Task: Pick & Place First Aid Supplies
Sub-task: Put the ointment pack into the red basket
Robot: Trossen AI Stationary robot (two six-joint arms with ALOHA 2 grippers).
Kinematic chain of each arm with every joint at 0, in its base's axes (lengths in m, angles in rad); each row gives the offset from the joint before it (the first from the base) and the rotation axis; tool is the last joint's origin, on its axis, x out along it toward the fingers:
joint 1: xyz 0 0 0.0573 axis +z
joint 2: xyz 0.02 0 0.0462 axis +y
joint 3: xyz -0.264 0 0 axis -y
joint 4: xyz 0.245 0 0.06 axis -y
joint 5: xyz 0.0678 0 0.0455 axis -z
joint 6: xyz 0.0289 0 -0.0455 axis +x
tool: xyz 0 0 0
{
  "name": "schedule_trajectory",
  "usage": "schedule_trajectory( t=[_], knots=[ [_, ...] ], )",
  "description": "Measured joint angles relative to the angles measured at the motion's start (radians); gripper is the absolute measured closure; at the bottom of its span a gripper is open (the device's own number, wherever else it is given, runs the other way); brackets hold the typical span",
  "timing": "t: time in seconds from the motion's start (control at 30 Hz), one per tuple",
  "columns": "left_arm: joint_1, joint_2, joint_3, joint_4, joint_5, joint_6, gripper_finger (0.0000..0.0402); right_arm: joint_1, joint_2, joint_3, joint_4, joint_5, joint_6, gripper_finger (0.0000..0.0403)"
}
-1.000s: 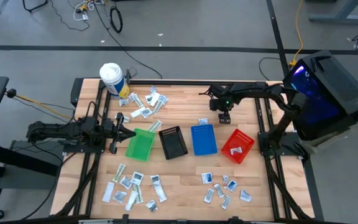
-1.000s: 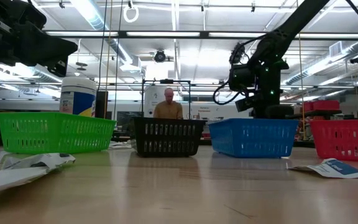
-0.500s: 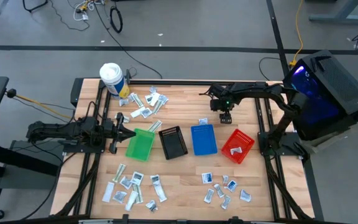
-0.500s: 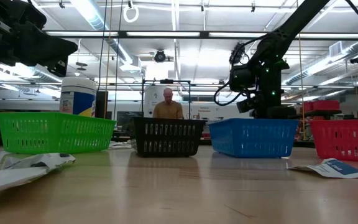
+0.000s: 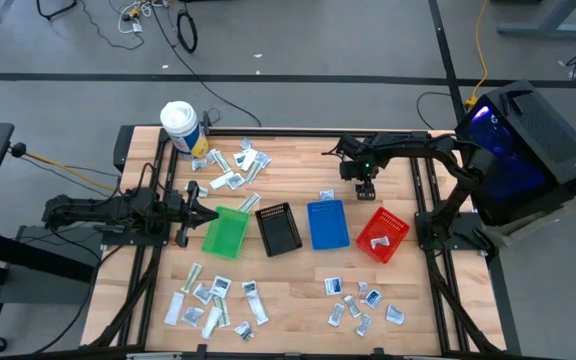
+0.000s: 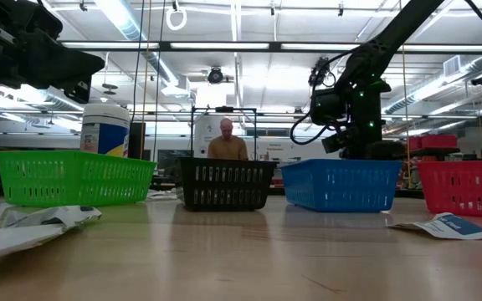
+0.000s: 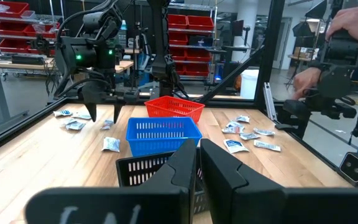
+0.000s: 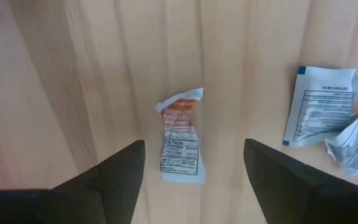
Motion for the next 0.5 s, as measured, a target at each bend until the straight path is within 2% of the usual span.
schedule_trajectory(
  t=[0.5],
  knots=[
    [0.0,0.0,0.0,0.0,0.0,0.0,0.0369,0.01,0.032,0.0,0.016,0.004,-0.009,0.0129]
  ],
)
